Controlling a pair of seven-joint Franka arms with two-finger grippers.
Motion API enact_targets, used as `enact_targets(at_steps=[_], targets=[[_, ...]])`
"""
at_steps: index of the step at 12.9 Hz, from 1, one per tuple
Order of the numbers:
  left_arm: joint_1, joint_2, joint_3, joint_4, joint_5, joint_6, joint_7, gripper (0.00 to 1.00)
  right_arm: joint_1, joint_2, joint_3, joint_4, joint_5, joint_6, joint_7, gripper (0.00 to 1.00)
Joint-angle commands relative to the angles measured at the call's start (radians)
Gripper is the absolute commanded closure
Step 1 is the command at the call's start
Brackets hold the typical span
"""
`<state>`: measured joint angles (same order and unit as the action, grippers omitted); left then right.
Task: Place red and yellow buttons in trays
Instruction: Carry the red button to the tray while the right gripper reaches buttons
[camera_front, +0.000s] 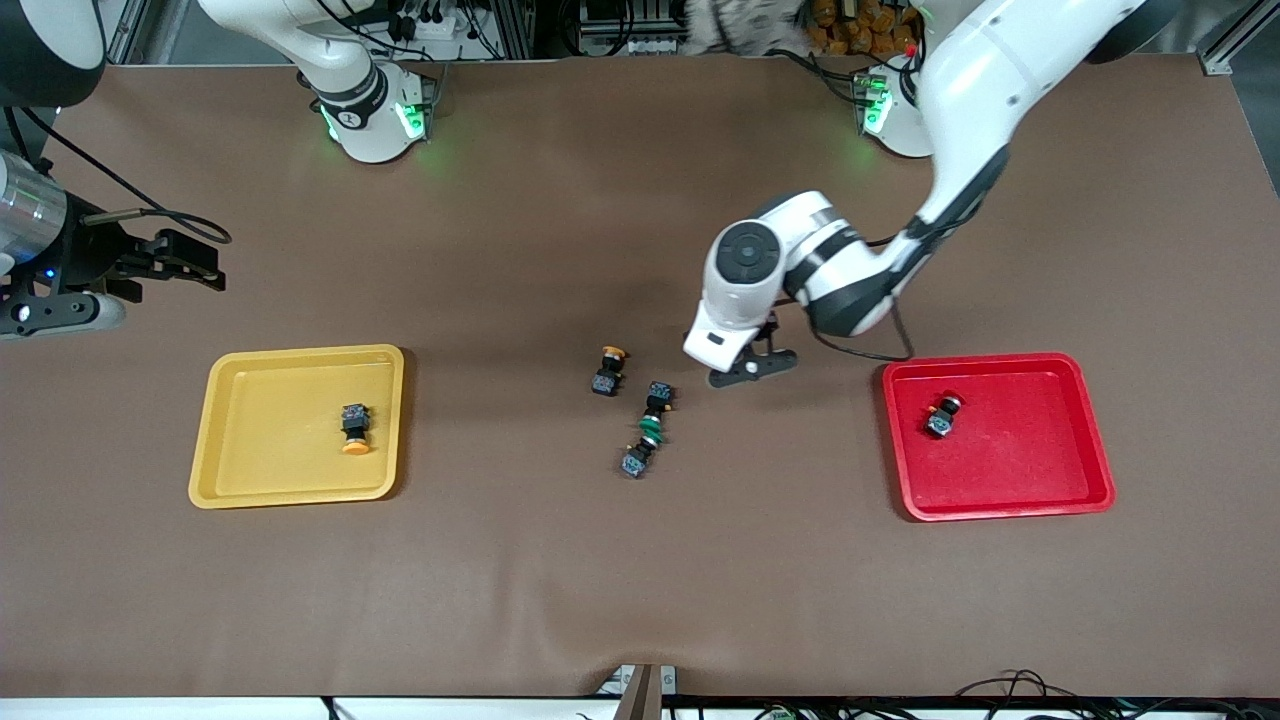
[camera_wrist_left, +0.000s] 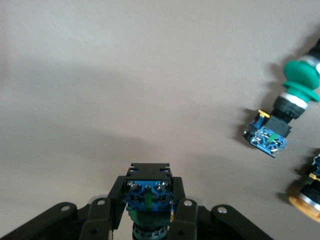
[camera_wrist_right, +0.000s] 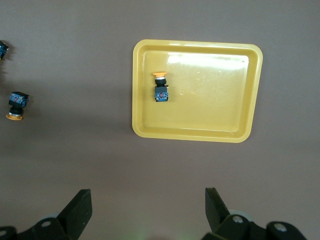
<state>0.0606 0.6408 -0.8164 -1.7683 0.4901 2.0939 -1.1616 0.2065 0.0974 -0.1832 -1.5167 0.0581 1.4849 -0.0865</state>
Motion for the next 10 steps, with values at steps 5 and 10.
enact_targets(at_steps=[5,10], targets=[[0.488,-0.027,-0.265,-0.022,-0.021,-0.159,0.468,1.00,0.040,0.030,0.021,-0.028,0.023,0.084,0.151,0.00],[0.657,-0.038,-0.282,-0.026,-0.018,-0.187,0.744,1.00,0.122,0.059,0.088,-0.108,0.040,0.228,0.383,0.00]])
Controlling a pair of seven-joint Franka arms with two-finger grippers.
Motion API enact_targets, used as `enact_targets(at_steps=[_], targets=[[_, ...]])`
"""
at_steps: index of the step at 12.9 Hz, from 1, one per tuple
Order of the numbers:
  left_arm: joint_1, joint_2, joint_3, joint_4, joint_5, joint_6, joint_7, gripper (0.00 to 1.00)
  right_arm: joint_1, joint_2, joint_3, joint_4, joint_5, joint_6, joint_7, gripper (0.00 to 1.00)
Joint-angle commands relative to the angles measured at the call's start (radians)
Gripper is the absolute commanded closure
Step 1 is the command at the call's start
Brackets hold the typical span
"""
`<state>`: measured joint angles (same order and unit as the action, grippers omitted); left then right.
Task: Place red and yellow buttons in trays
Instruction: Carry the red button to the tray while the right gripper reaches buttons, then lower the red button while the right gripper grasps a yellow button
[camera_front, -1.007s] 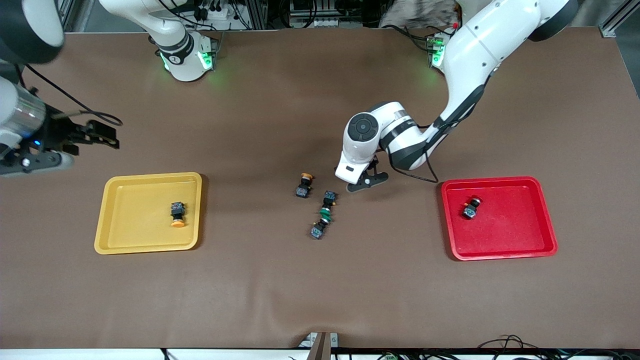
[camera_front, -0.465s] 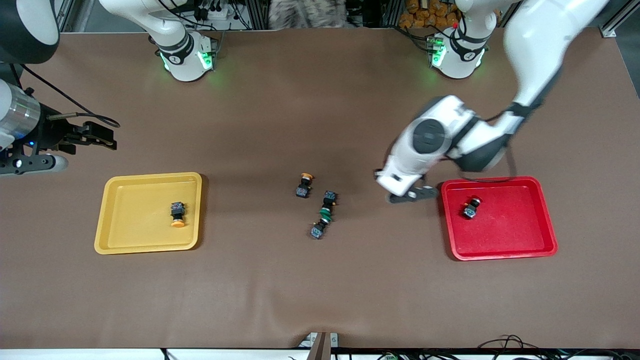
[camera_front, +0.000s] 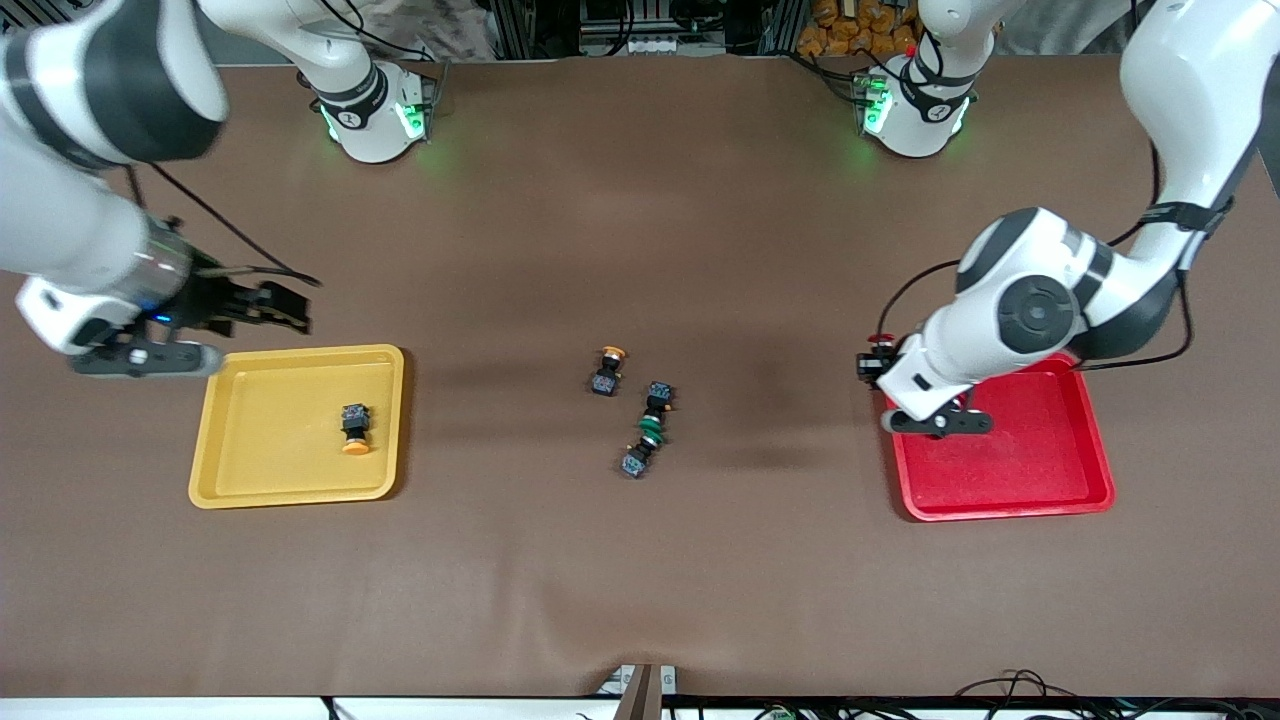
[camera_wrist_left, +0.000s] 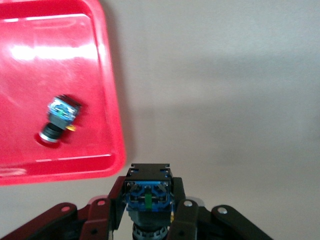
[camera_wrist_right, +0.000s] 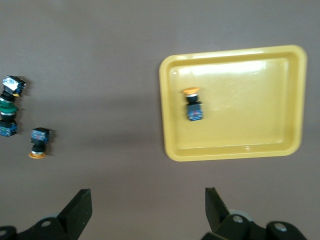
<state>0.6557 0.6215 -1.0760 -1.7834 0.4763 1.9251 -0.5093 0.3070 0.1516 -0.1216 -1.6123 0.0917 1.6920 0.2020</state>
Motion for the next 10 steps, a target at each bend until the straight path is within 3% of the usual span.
enact_targets(at_steps=[1,6,10], targets=[[0.094,-0.019,-0.022,-0.013,-0.004,-0.020,0.145,1.00,0.024,0.025,0.058,-0.012,0.006,0.043,0.167,0.00],[0.214,0.006,-0.009,-0.014,0.017,-0.032,0.417,1.00,0.033,0.156,0.207,-0.050,0.000,0.208,0.419,0.00],[0.237,0.056,0.089,-0.024,0.059,0.044,0.599,1.00,0.150,0.281,0.231,-0.075,-0.023,0.391,0.640,0.00]])
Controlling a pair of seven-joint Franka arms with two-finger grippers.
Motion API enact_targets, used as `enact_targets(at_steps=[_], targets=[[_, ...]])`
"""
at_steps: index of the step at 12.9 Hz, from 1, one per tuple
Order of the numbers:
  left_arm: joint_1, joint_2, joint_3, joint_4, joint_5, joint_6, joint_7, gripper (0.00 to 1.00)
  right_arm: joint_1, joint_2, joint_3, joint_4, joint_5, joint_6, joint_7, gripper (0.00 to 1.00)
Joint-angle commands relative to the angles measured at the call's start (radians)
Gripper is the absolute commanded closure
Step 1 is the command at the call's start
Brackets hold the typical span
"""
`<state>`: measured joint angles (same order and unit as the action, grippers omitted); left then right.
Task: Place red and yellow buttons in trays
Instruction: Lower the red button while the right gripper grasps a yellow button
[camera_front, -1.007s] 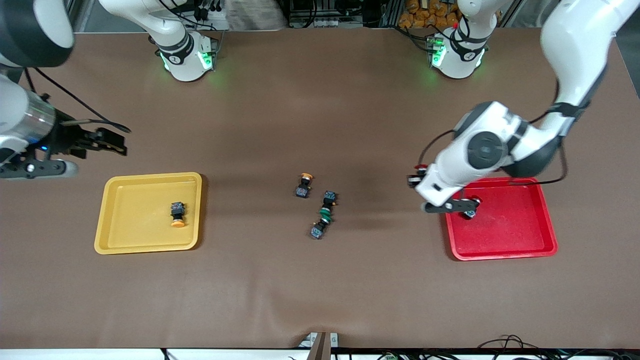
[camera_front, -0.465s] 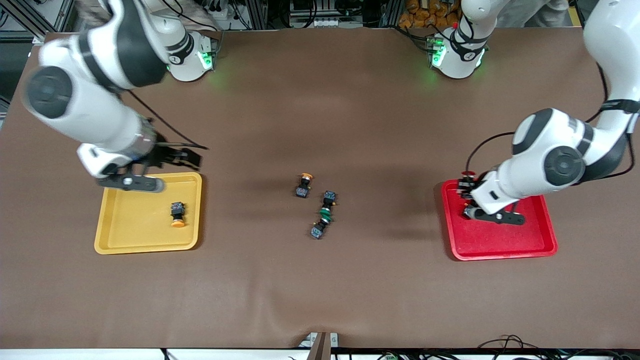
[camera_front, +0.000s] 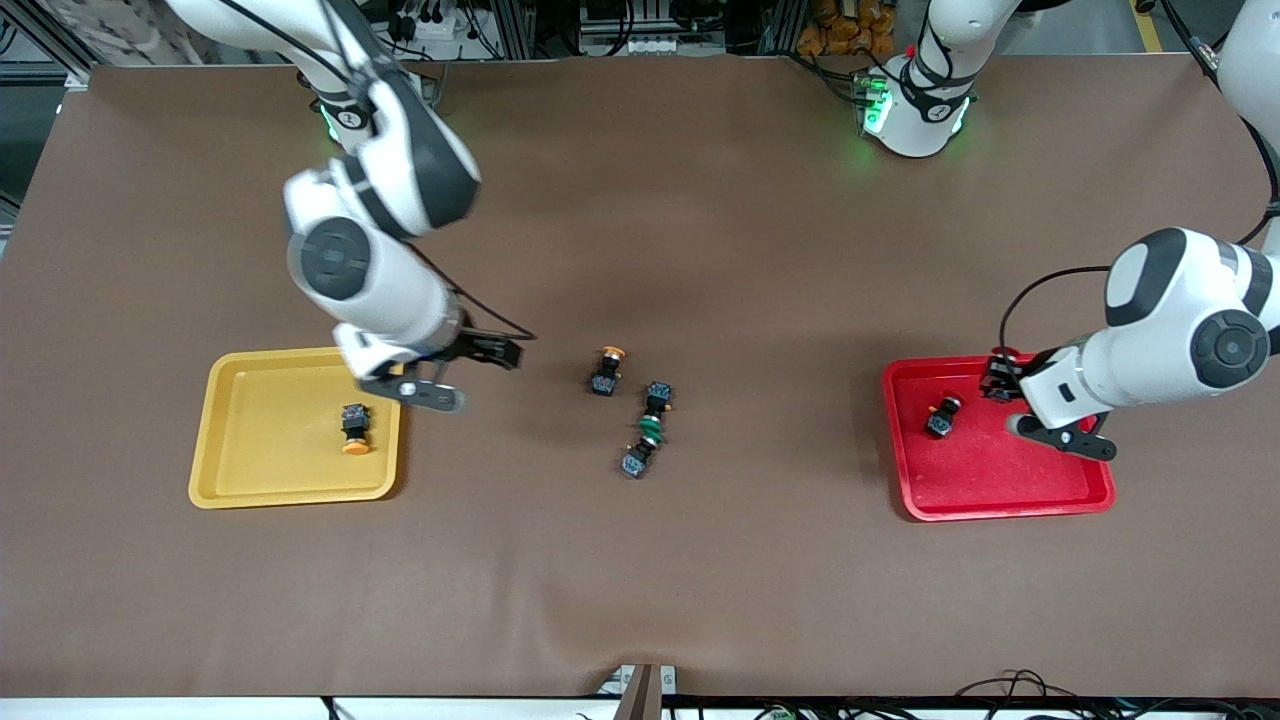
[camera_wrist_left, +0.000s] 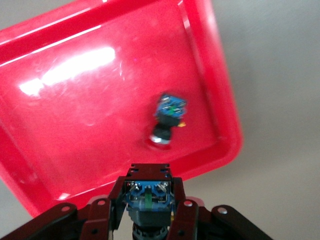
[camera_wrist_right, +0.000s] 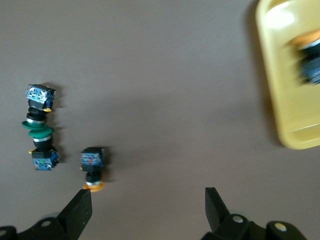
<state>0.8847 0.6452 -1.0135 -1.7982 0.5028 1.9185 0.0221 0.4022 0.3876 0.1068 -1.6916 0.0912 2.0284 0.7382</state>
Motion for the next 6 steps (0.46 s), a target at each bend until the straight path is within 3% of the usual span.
enact_targets(at_steps=[1,3,6], targets=[[0.007,0.039,0.051,-0.016,0.033,0.097,0.123,1.00,0.079,0.077,0.002,0.004,-0.042,0.094,0.148,0.00],[-0.004,0.063,0.075,-0.023,0.049,0.152,0.182,1.00,0.136,0.147,0.002,0.006,-0.083,0.177,0.242,0.00],[-0.004,0.137,0.082,-0.023,0.183,0.203,0.193,1.00,0.185,0.244,0.002,0.012,-0.183,0.294,0.357,0.00]])
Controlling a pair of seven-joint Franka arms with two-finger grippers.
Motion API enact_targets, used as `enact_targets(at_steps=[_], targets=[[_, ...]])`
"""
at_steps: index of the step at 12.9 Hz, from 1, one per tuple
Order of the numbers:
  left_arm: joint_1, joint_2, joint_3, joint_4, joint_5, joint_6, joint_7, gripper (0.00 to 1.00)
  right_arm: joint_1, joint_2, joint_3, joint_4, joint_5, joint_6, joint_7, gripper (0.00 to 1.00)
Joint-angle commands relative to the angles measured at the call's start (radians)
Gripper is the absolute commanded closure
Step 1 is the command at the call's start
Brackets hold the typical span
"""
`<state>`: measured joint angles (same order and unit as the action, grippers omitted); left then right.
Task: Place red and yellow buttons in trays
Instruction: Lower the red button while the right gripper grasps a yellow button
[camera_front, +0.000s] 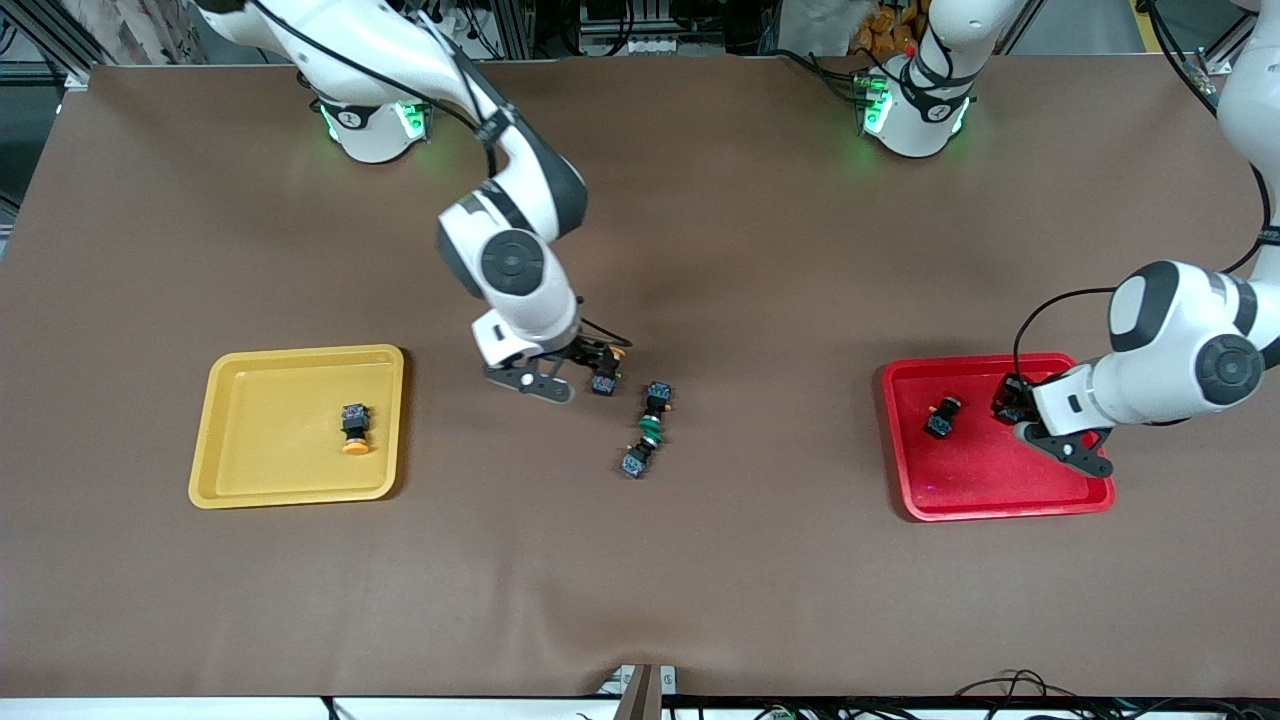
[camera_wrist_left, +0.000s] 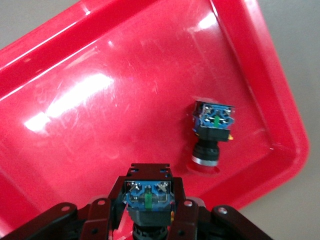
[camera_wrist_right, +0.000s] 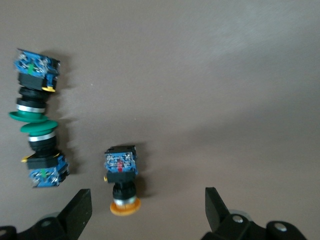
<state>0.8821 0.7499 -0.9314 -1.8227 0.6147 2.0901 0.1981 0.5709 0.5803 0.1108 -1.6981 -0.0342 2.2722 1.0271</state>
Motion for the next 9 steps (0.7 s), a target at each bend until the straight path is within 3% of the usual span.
enact_targets(at_steps=[1,3,4,5,6,8,9], targets=[[0.000,0.046,0.002,0.002,0.091,0.047,0.017,1.00,0.029,0.073,-0.002,0.018,-0.068,0.084,0.082,0.00],[-0.011,0.051,0.025,0.009,0.099,0.062,0.018,1.00,0.041,0.104,-0.003,0.020,-0.075,0.125,0.084,0.00],[-0.025,0.049,0.028,0.016,0.099,0.062,0.017,0.81,0.047,0.111,-0.003,0.021,-0.076,0.141,0.085,0.00],[-0.026,0.049,0.028,0.017,0.099,0.062,0.017,0.37,0.050,0.127,-0.005,0.025,-0.078,0.153,0.085,0.00],[-0.026,0.049,0.028,0.017,0.099,0.062,0.018,0.00,0.052,0.142,-0.006,0.037,-0.078,0.165,0.085,0.00],[-0.026,0.046,0.026,0.017,0.099,0.062,0.021,0.00,0.060,0.164,-0.011,0.038,-0.084,0.196,0.085,0.00],[-0.028,0.042,0.026,0.017,0.099,0.062,0.021,0.00,0.061,0.168,-0.011,0.038,-0.107,0.199,0.085,0.12]])
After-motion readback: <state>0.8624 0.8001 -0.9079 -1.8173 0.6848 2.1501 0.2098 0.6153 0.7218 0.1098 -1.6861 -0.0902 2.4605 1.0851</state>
